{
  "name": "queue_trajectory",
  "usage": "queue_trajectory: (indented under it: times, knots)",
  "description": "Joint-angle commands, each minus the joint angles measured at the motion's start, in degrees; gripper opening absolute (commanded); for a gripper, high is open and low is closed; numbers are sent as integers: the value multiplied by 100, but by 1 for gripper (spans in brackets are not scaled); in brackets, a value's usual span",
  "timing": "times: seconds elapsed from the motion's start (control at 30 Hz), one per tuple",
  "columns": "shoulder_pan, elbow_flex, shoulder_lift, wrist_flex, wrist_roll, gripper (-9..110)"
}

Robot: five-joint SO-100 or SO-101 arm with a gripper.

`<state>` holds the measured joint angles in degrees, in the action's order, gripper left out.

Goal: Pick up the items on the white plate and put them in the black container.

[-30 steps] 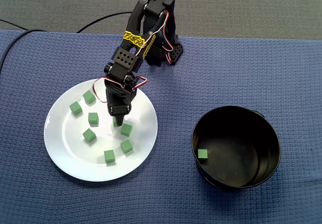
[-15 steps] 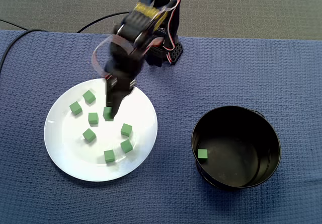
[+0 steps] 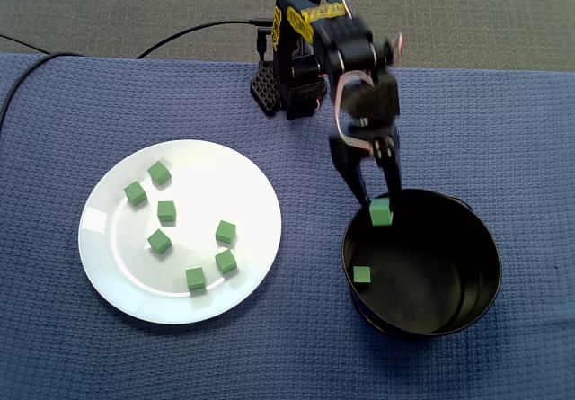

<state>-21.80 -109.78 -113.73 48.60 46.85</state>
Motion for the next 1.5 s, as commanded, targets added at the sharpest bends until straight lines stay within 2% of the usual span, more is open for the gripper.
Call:
queue_trajectory:
  times: [0.0,0.17,0.4,0.5,0.6,0.7,0.8,0.93,1.03,1.23,1.47]
  knots:
    - [-176,-826,35,-923,44,0]
    - [-123,-1020,149,-1301,-26,2]
    - [-9,-993,-18,-1371,-9,21]
    - [237,-677,-281,-826,88,25]
    - [1107,378,-536,738,229,28]
    - [2716,1011,-554,1160,677,23]
    - [4078,580,-448,589,1758,21]
    - [4816,-457,-483,325,2566,19]
    - [4931,-1151,-325,-62,2716,19]
    - [5115,-2487,229,-2232,3199,19]
    - [5098,-2619,800,-2813,3278,19]
